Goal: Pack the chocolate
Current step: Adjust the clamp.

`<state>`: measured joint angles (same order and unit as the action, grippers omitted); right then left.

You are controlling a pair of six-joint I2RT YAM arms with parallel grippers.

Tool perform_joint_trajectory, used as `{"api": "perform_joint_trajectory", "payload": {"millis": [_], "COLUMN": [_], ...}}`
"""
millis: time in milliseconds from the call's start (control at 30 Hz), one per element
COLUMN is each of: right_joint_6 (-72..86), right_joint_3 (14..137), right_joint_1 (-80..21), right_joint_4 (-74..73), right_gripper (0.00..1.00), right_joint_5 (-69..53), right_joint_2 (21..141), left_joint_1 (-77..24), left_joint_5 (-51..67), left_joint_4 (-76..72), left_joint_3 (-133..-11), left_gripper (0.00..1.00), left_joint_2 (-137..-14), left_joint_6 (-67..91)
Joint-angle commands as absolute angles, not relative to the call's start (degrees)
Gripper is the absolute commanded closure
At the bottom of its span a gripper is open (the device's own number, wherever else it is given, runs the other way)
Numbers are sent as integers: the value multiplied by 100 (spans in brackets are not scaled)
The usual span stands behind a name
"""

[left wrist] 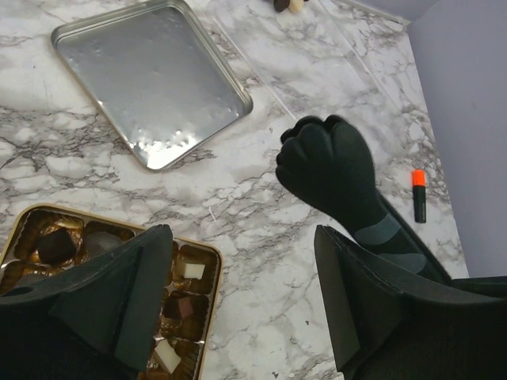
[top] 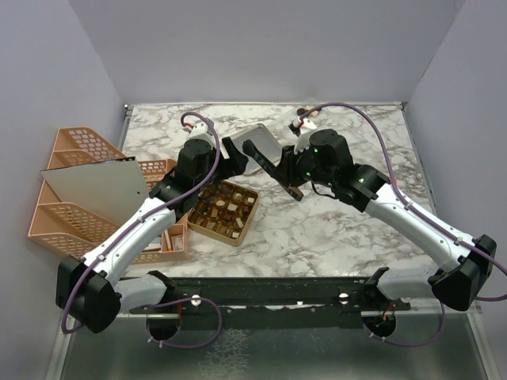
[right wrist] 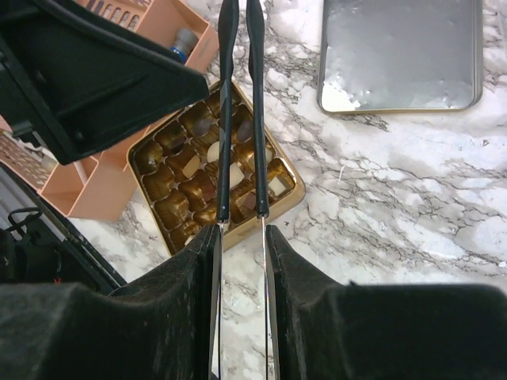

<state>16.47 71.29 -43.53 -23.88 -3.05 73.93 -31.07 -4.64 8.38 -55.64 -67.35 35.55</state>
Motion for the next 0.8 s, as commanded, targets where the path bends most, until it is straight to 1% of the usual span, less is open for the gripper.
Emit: {"api": "perform_joint_trajectory", "payload": {"millis": [0,100,367,600,767], "right_joint_6": [1659,1625,1396,1494,1518], "right_joint_3": [7375,7398,7448,7454,7498], "right_joint_1": [-4385,-4386,-4386,-4386,-4386], "right_joint_4": [-2451,-2504,-2736,-2464,-2485], "right_gripper": [70,70,70,70,70], "right_joint_5": [-110,-82,-371,-624,-344], "right_joint_2": [7391,7417,7683,7613,7497], "left_joint_1": [-3085,-3085,-3085,-3085,-3085], "left_joint_5": [-609,-602,-331,-11,95], "left_joint_4": [954,996,960,809,1035], "left_joint_3": [-5374,-5397,-6018,-6149,-6167], "left_gripper": [22,21,13,14,15], "left_joint_2": [-6557,-6488,-6350,-6975,-7333], "left_joint_6": [3472,3456,3428,3426,3367]}}
